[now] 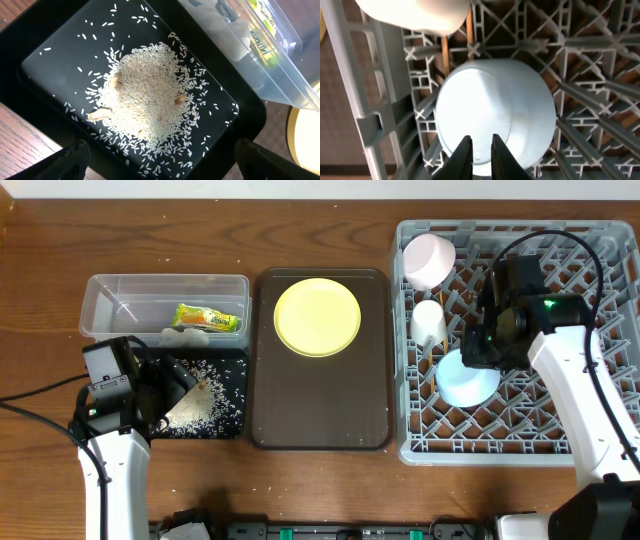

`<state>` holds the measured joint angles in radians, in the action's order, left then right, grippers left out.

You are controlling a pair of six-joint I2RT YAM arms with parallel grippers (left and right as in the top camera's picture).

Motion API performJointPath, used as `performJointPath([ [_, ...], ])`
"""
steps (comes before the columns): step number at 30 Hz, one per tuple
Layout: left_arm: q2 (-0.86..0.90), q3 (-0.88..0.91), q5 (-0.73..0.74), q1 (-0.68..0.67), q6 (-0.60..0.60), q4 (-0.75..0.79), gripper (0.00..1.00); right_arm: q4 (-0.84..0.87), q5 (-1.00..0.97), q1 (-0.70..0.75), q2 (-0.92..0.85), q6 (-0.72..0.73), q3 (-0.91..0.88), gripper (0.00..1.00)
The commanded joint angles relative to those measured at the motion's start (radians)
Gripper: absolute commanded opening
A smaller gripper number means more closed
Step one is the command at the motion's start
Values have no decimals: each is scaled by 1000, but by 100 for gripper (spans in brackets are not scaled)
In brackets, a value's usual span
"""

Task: Sort waste into correct bins and load items into the dishwasher rack
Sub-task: 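Raise the right gripper and move it left toward the yellow plate, then grasp the yellow plate's edge with the right gripper and tilt it up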

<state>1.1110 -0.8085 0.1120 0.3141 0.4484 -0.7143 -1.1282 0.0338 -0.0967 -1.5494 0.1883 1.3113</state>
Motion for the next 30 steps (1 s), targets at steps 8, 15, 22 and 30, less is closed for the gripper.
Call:
performJointPath([
  [8, 1, -14, -16, 5, 5, -3, 95, 6, 87, -117, -6, -56, 216, 27],
  [15, 1, -14, -16, 5, 5, -3, 95, 193, 71, -362, -14, -93, 245, 37],
  [22, 1, -14, -16, 5, 5, -3, 95, 440, -126, -570, -111, -108, 244, 1],
  [30, 1, -14, -16, 5, 5, -3, 95, 583, -218, -616, -313, -108, 244, 1],
])
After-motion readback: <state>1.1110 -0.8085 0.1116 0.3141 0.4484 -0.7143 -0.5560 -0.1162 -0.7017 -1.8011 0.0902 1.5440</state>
